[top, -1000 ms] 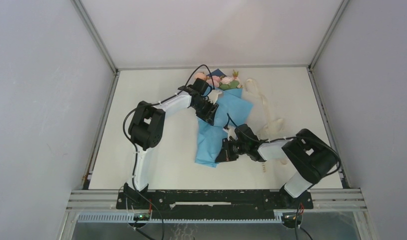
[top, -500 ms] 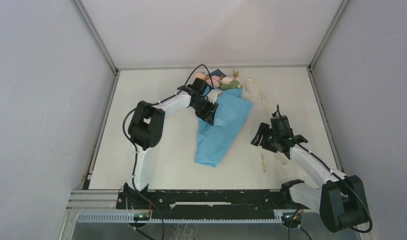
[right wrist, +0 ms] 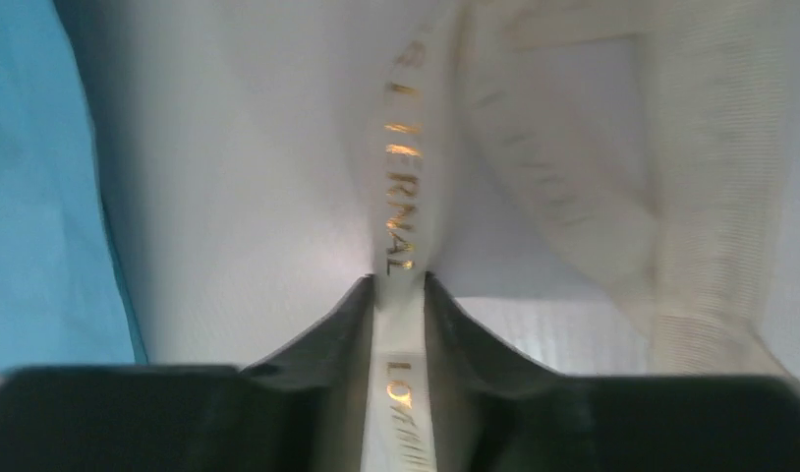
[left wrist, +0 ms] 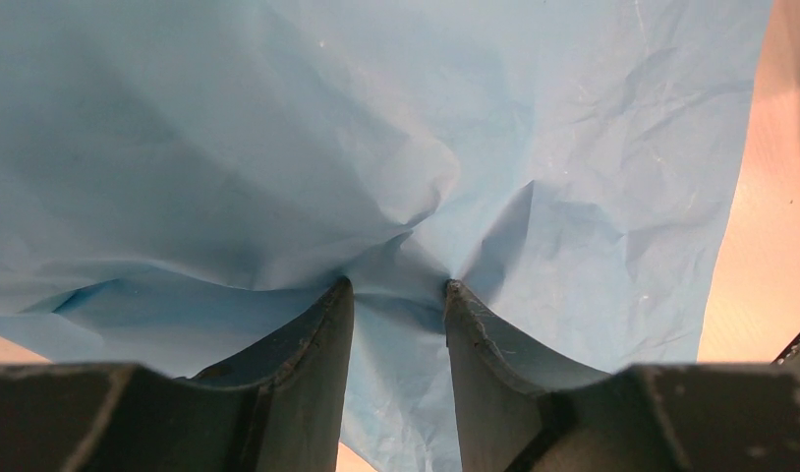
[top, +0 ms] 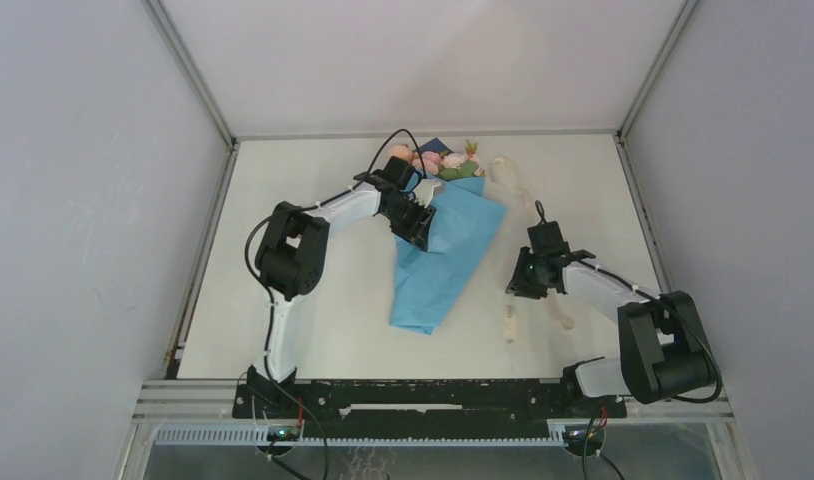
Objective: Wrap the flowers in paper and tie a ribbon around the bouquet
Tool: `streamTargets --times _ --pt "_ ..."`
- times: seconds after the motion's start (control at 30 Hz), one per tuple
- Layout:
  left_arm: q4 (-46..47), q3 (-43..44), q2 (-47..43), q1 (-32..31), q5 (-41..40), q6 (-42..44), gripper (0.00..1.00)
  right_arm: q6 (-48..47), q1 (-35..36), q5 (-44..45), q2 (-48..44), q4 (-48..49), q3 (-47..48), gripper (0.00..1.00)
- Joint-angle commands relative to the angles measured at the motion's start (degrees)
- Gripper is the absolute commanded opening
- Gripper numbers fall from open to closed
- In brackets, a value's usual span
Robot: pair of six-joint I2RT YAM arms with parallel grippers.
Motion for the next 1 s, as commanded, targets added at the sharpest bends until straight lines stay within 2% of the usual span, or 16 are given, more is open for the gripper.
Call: streamTargets --times 0.0,0.07,0.23,0.27,0.33,0.5,0.57,0.67,0.77,0.87,0.97 --pt "-0.14 -1.02 -1.92 0.21 -0.77 -0.56 0.45 0.14 4.51 -5.94 1.45 -1.34 -0.7 0.22" --pt "-0.19 -0.74 -1.86 0.21 -0.81 -0.55 0.46 1.2 6.69 -10.47 1.24 -1.01 -0.76 0.02" --pt "-0.23 -0.87 -1.66 0.2 -0.84 -0.5 0.45 2.45 14.76 -21.84 0.51 -0.72 0.14 0.0" --pt "-0.23 -0.95 -1.66 0.22 -0.79 -0.51 0.46 1.92 16.14 -23.48 0.41 -1.68 0.97 0.06" --pt "-0.21 -1.04 -1.57 0.2 -0.83 -0.53 0.45 1.14 17.27 -24.01 -0.77 -4.71 2.79 0.28" --pt "-0.25 -0.88 -1.48 0.2 -0.73 -0.66 0.45 1.06 11.11 -23.23 -7.16 -7.01 4.97 0.78" --pt "-0.35 -0.73 -1.36 0.21 -0.51 -0.87 0.45 2.44 9.45 -23.86 -7.7 -3.63 5.03 0.89" --pt "-0.44 -0.61 -1.47 0.12 -0.41 -0.92 0.46 5.38 8.59 -25.39 -5.2 5.56 5.74 0.92" --pt "-0.66 -0.67 -1.56 0.12 -0.42 -0.87 0.46 8.38 7.18 -26.16 -0.57 12.25 7.62 0.88" --pt "-0.67 -0.87 -1.45 0.12 -0.47 -0.84 0.46 10.66 3.57 -22.65 3.67 15.25 9.86 0.8" --pt "-0.8 -0.91 -1.14 0.1 -0.42 -0.92 0.46 9.68 0.55 -20.16 9.55 15.32 13.36 0.8"
